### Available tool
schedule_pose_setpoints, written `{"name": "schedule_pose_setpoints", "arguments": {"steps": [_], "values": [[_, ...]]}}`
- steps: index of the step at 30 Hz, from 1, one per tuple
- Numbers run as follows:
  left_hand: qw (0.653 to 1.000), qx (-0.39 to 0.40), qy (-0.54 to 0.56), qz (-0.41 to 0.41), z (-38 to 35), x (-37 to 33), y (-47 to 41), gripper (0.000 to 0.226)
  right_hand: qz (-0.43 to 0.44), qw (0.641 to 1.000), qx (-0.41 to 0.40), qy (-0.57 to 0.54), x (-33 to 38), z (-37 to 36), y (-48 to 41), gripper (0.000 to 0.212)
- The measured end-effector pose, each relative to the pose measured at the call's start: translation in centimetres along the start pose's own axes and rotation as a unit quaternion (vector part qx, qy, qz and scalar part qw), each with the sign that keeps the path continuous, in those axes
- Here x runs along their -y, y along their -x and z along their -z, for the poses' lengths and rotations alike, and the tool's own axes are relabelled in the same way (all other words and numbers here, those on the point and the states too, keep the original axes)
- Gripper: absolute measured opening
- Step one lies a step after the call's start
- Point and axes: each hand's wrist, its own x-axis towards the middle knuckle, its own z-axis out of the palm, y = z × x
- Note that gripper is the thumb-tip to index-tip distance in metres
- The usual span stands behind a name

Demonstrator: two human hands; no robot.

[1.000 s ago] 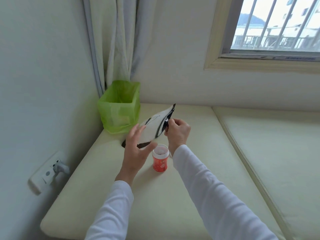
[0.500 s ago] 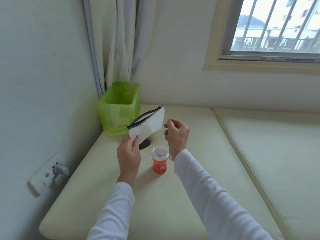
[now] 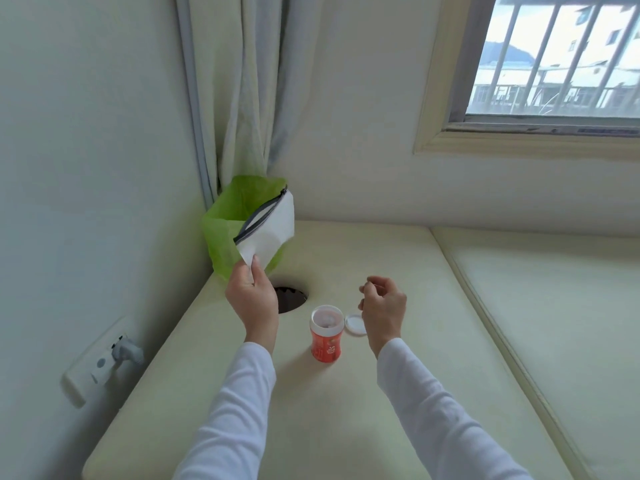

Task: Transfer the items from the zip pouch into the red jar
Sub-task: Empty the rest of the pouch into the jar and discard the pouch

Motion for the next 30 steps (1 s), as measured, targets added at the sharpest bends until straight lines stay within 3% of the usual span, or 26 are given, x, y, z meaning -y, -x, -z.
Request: {"name": "schedule_pose_setpoints", "arguments": {"steps": [6,15,20,22,27,30], "values": [[0.998,-0.053,0.023,0.004,-1.6,-0.3,-2.9,0.028,-0.001,1.000,-0.003,0.023,-1.5,0.8,-0.5,0.020],[0.997,-0.068,0.029,0.011,-4.3,-0.1,-8.6,0.028,0.002,0.999,-0.019,0.046,-2.2,2.1,-1.2,0.031],[0.996,-0.076,-0.042,-0.028,-5.4,0.8,-11.9,0.027,0.007,0.997,-0.023,0.068,-2.8,2.5,-1.8,0.020],[0.995,-0.056,-0.083,-0.003,-5.9,0.8,-13.4,0.032,0.013,0.997,-0.026,0.076,-3.1,2.7,-2.0,0.017],[0.970,0.085,-0.223,0.041,-6.2,0.8,-15.4,0.052,0.012,0.997,-0.023,0.076,-3.4,2.9,-2.1,0.015],[0.962,0.106,-0.246,0.046,-5.9,1.0,-14.6,0.063,0.011,0.997,-0.021,0.079,-3.6,2.7,-1.9,0.015]]}}
